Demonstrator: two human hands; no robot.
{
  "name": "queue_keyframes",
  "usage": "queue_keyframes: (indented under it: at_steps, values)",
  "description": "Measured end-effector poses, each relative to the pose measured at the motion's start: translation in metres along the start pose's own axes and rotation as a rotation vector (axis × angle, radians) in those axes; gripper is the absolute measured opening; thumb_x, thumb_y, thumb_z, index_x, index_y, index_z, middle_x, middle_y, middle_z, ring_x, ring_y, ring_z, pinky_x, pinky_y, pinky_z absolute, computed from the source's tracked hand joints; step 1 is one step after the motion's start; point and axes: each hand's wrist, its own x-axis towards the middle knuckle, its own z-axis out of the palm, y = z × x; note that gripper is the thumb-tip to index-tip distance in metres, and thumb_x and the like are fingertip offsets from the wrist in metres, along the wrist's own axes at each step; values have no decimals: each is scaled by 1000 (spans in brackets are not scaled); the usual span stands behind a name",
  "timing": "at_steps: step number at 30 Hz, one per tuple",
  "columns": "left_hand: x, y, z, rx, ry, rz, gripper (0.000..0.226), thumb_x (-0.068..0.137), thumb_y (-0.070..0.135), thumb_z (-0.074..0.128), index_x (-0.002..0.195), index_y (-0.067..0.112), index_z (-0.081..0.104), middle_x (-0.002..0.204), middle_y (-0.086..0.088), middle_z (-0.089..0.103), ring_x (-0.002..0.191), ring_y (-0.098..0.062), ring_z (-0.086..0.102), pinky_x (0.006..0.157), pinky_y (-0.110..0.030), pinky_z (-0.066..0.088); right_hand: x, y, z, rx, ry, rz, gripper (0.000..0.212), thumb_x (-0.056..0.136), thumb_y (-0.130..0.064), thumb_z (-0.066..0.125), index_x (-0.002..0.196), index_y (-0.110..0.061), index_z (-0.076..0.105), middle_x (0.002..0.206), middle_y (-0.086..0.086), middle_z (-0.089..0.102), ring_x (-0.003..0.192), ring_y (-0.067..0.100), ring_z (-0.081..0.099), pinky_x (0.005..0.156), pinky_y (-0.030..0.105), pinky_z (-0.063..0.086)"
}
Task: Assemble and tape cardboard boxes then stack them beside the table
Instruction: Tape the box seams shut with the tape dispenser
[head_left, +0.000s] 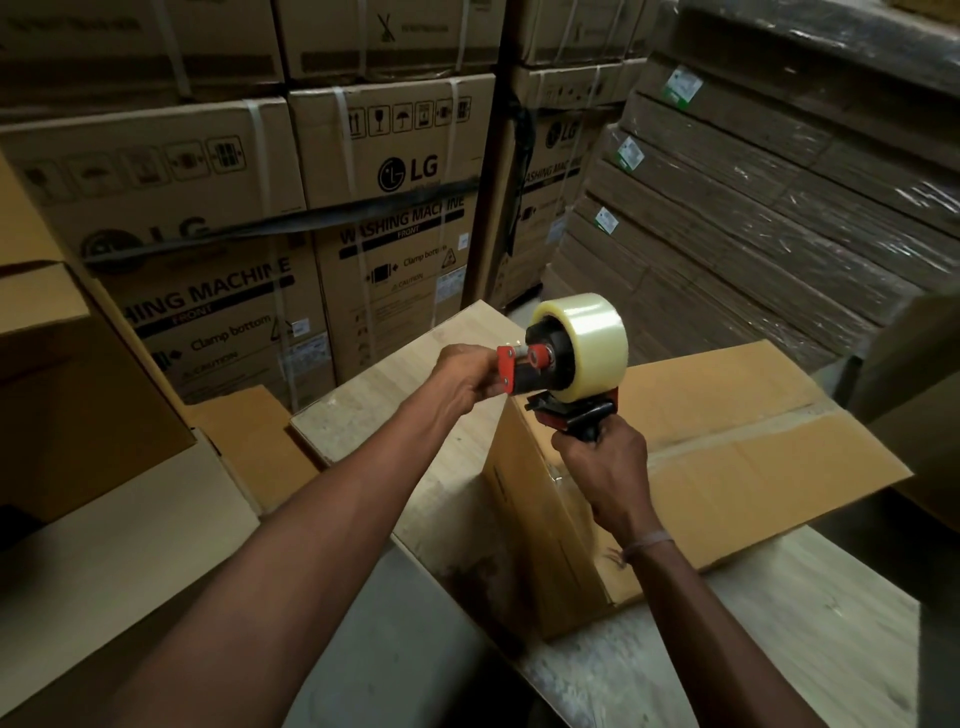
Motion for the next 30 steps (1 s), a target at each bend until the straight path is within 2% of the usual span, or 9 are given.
queue_keyframes:
  at_steps: [4,7,9,12,15,21,26,28,30]
  values:
    - [9,-13,1,22,27,28,7,83,2,79,88,4,75,80,-16,77,74,-24,76,70,-36,65,-6,12,-9,-48,-9,56,15,84,-28,80,94,-23,70,86,-3,75,81,17,69,62,30,48]
    - [16,-28,7,10,37,51,10,81,-1,82,79,4,73,82,-19,77,74,-27,76,75,-42,66,-17,15,-13,-68,-12,89,16,85,-28,81,90,-19,69,79,-4,71,72,11,62,57,24,39]
    - [22,-35,5,-4,63,84,17,79,2,86,72,7,71,80,-17,78,72,-24,74,76,-39,65,-27,18,-18,-46,-19,107,16,86,-24,80,84,-21,65,73,-6,66,66,7,57,55,22,36]
    - [26,-43,-1,-3,65,96,17,78,2,87,73,7,71,70,-10,74,58,-15,65,66,-29,61,-42,27,-26,-95,-42,80,14,85,-28,80,83,-29,66,74,-11,68,70,2,61,54,18,38]
    - [26,-48,0,4,38,95,16,79,2,87,74,7,72,64,-6,71,54,-11,62,62,-25,57,-49,37,-26,-132,-30,76,13,84,-30,81,93,-28,72,83,-13,73,82,4,67,58,19,43]
    - [33,-59,2,-16,103,145,22,79,-1,84,68,10,68,66,-5,71,62,-15,63,63,-27,55,-47,41,-19,-167,-3,78,13,83,-25,82,94,-24,73,84,-7,73,76,9,65,56,20,42]
    - [42,-65,7,10,108,109,26,79,2,82,64,11,63,63,-6,67,66,-22,59,67,-32,55,-46,44,-15,-201,37,91,22,83,-37,84,94,-22,72,84,-7,72,77,7,65,54,14,39]
    - [43,-63,8,41,119,60,17,79,11,84,73,6,68,68,-6,67,66,-21,59,66,-33,54,-46,46,-15,-194,43,89,25,82,-39,85,97,-22,73,86,-7,73,79,8,67,56,16,41]
    - [45,-61,6,76,124,-22,27,78,19,85,91,1,71,80,-9,68,68,-19,61,67,-32,57,-46,47,-15,-205,47,102,27,82,-39,85,99,-22,74,87,-7,73,79,8,67,56,13,41]
